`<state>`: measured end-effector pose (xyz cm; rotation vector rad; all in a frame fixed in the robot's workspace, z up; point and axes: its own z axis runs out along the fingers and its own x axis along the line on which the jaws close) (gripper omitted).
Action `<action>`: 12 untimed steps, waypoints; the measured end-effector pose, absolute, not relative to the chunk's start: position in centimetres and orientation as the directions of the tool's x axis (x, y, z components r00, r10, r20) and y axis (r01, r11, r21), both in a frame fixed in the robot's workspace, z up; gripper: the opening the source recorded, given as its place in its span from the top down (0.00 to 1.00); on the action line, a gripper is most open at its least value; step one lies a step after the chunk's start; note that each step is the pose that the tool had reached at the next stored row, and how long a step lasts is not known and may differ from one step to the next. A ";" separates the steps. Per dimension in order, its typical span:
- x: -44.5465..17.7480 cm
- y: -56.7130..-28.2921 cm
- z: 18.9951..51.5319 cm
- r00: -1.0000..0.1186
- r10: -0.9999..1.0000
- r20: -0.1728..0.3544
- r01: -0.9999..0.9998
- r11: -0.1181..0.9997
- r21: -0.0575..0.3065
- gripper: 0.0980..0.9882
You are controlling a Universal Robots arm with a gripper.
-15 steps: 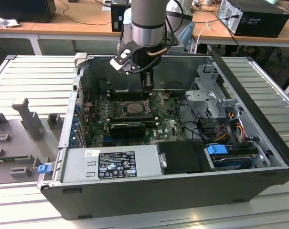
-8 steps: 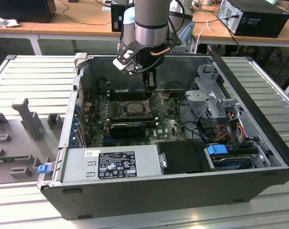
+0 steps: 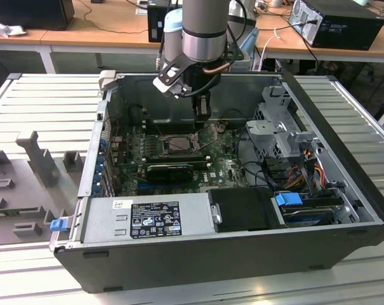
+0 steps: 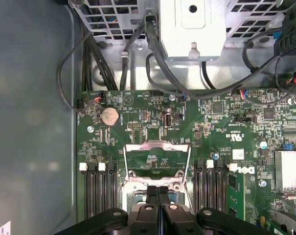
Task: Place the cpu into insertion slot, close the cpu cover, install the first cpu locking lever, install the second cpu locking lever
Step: 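Close the cpu cover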
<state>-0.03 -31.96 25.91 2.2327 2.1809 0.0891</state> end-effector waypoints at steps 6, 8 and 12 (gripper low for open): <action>0.7 -32.0 25.9 0.023 0.999 0.027 0.998 -0.024 0.053 0.99; 1.2 -32.0 25.9 0.023 0.999 0.027 0.998 -0.024 0.053 0.99; 1.9 -32.0 25.9 0.023 0.999 0.027 0.998 -0.024 0.053 0.99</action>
